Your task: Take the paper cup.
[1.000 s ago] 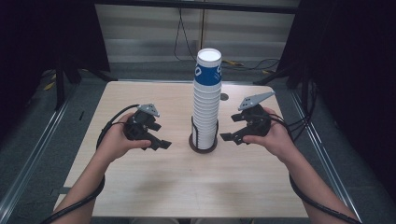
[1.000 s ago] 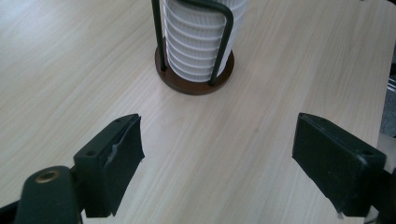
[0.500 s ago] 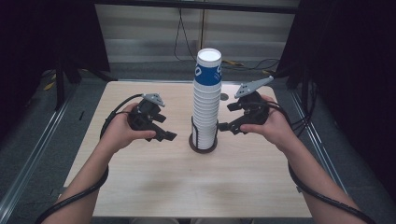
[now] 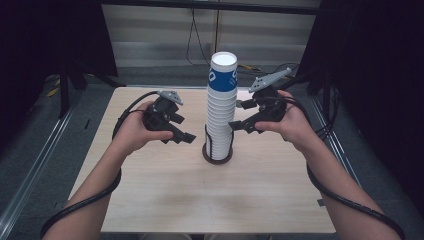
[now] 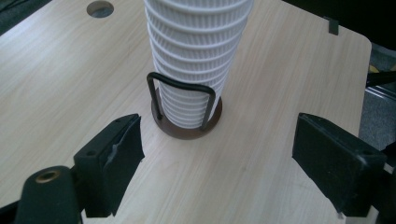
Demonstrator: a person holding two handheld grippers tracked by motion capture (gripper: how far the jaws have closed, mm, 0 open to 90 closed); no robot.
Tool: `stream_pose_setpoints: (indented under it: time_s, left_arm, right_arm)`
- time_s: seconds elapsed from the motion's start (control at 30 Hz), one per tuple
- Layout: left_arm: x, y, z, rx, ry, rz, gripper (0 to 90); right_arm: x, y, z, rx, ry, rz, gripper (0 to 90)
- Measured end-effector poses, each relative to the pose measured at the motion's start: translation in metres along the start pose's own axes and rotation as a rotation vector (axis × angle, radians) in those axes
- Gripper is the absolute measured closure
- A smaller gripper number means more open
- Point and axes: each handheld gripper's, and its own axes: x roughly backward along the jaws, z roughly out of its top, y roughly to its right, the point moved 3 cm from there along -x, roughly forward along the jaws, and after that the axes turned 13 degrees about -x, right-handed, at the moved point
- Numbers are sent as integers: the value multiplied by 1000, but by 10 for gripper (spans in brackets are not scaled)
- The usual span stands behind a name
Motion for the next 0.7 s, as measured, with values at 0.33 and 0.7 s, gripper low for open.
stream_pose_setpoints:
  time_s: [0.33, 0.7]
  left_arm:
    - [-2, -2, 15, -15, 2, -2, 159]
    - [-5, -5, 25, -17, 3, -14, 160]
  right_arm:
    - [3, -3, 16, 2, 24, 11, 134]
    - [5, -3, 30, 8, 28, 19, 132]
